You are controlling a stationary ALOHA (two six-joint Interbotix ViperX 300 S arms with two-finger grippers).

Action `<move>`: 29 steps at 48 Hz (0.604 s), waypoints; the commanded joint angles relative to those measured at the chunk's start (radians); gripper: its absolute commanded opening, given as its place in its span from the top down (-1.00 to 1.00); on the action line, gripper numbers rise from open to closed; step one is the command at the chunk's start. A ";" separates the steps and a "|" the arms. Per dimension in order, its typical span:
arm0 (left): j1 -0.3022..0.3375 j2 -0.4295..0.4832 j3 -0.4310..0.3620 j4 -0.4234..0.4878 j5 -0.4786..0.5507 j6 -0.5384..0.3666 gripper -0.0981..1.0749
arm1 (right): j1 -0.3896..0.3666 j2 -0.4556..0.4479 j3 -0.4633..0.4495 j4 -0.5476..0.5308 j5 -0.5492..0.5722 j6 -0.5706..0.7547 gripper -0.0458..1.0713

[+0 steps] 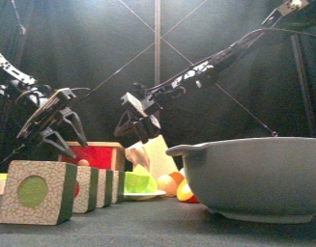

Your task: Grab drawer handle

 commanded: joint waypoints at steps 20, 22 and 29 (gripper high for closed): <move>0.044 0.025 -0.025 -0.025 0.003 0.003 -0.52 | -0.005 0.020 0.014 0.021 -0.006 -0.003 0.84; 0.044 0.038 -0.031 -0.025 0.008 0.003 -0.52 | -0.005 0.020 0.014 0.021 -0.008 -0.003 0.84; 0.044 0.092 -0.052 -0.023 0.015 0.003 -0.52 | -0.005 0.020 0.014 0.020 -0.008 -0.003 0.84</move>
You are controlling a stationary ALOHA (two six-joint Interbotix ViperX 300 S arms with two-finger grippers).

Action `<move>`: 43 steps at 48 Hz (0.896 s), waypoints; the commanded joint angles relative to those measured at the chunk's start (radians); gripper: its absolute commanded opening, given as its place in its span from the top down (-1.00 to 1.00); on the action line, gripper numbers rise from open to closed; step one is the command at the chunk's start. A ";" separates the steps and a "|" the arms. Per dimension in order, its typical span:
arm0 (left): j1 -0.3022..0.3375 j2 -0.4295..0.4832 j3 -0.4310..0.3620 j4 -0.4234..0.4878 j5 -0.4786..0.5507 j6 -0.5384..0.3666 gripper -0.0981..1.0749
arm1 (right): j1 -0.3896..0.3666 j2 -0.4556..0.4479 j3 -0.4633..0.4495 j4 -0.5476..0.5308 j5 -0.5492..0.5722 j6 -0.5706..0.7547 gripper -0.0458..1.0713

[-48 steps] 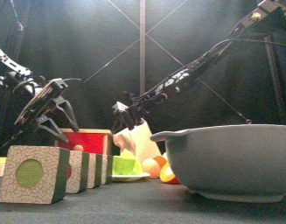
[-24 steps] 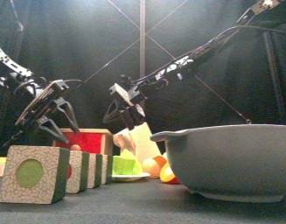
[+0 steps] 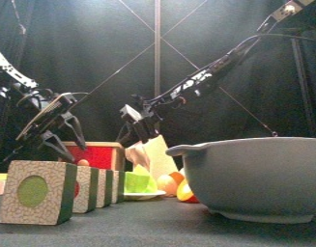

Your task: Grab drawer handle

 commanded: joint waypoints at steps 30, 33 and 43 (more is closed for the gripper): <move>0.023 0.098 -0.086 -0.061 -0.031 0.002 -0.33 | -0.003 -0.025 0.005 -0.003 -0.003 -0.003 0.84; 0.021 0.100 -0.084 -0.061 -0.025 0.002 -0.18 | -0.003 -0.025 0.005 -0.003 -0.005 -0.003 0.84; 0.020 0.100 -0.083 -0.066 -0.021 0.002 -0.04 | -0.002 -0.025 0.005 0.000 -0.003 -0.003 0.84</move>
